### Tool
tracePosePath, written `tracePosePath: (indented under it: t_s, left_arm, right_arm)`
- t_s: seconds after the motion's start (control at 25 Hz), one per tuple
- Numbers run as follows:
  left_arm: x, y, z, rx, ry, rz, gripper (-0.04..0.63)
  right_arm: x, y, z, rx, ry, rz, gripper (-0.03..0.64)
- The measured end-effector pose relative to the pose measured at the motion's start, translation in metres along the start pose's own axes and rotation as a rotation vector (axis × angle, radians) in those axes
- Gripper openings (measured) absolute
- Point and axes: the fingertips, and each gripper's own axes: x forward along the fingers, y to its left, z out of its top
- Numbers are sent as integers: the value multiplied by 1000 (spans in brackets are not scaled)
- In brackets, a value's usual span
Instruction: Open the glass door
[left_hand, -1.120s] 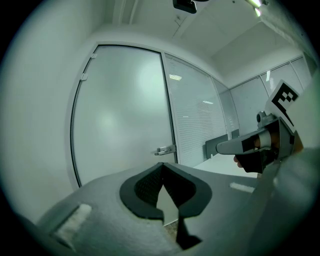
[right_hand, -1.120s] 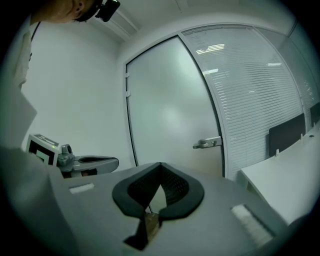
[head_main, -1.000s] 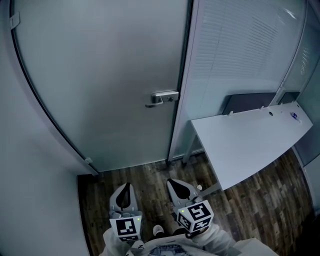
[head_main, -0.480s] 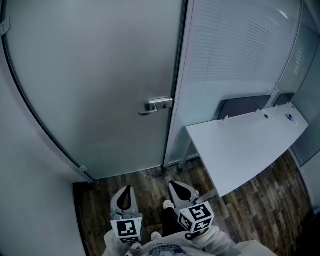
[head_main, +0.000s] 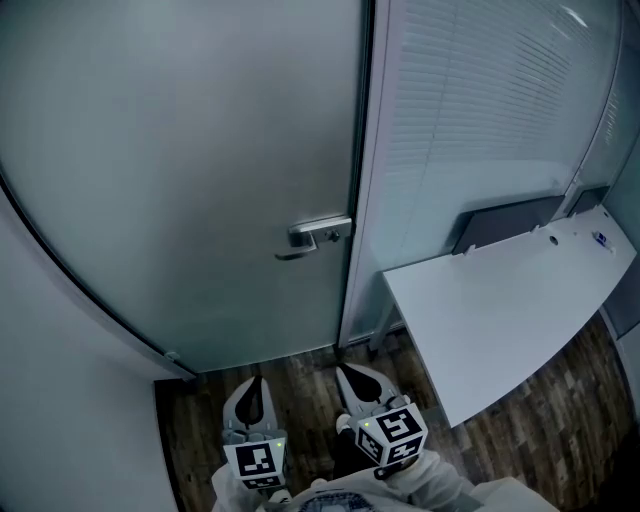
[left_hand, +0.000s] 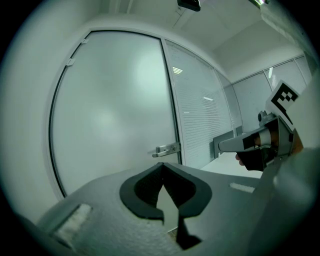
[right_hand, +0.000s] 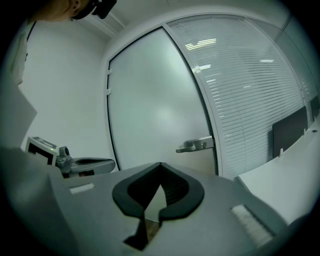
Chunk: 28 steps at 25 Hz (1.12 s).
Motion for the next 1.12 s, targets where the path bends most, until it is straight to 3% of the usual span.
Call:
tracePosePath:
  t_s: [0.52,1.12]
  left_arm:
    - [125,-30,27,31,22,-26,5]
    - [198,-27,36,132,71,44,6]
  right_arm:
    - [63,-95,29,33,19,7,5]
    - [105,-160,46,86,24,46,5]
